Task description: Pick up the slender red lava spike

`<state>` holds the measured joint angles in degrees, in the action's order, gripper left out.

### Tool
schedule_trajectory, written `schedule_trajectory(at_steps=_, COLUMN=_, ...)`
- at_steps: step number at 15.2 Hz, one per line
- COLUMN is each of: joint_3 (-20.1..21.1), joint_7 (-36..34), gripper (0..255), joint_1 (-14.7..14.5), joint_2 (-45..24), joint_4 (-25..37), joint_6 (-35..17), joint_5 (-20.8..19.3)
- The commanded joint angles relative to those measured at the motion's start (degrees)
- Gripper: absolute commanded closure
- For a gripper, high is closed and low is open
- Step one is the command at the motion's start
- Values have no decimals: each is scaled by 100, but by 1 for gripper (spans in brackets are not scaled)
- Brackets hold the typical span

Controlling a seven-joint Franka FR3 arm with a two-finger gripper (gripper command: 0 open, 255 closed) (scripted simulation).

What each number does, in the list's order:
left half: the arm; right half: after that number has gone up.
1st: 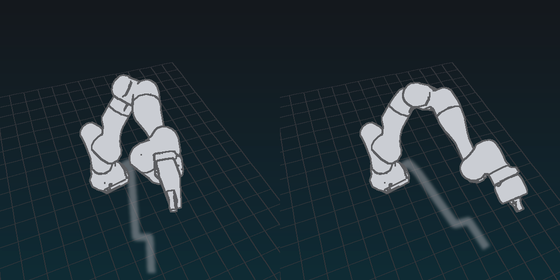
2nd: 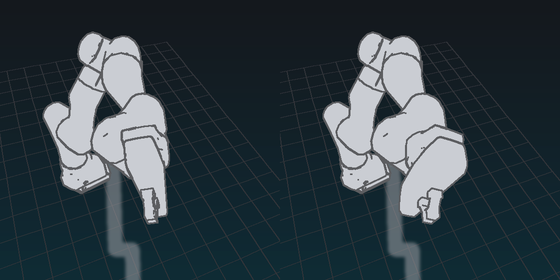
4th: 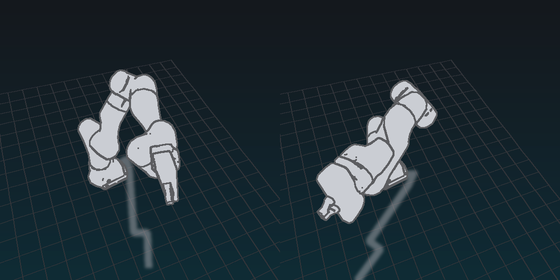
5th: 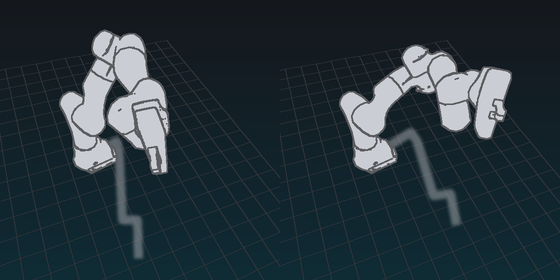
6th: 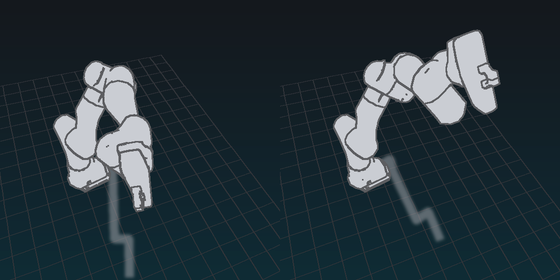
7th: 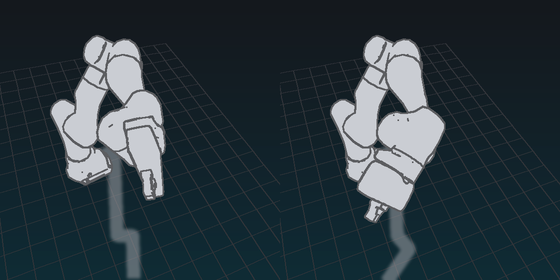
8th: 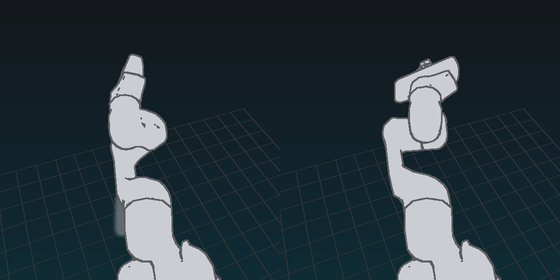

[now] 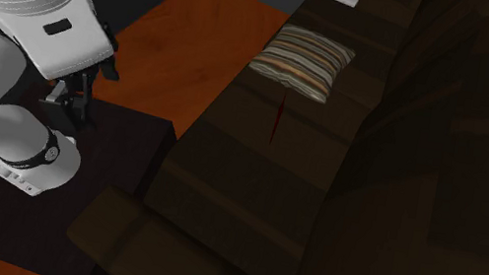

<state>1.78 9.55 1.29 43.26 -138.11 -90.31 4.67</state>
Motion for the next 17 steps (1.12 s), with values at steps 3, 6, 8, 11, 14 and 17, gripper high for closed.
schedule_trajectory(at_steps=3, joint_3=118, joint_7=119, gripper=0, joint_1=-103, joint_2=-521, joint_4=243, joint_6=-188, joint_5=-56)
schedule_trajectory(at_steps=6, joint_3=304, joint_7=274, gripper=0, joint_1=-239, joint_2=-1288, joint_4=649, joint_6=-414, joint_5=-167)
schedule_trajectory(at_steps=8, joint_3=433, joint_7=360, gripper=0, joint_1=-321, joint_2=-1790, joint_4=944, joint_6=-529, joint_5=-261)
schedule_trajectory(at_steps=11, joint_3=633, joint_7=465, gripper=0, joint_1=-435, joint_2=-2530, joint_4=1421, joint_6=-649, joint_5=-436)
schedule_trajectory(at_steps=14, joint_3=834, joint_7=540, gripper=0, joint_1=-550, joint_2=-3258, joint_4=1936, joint_6=-709, joint_5=-655)
schedule_trajectory(at_steps=17, joint_3=1026, joint_7=593, gripper=0, joint_1=-681, joint_2=-3979, joint_4=2487, joint_6=-710, joint_5=-918)
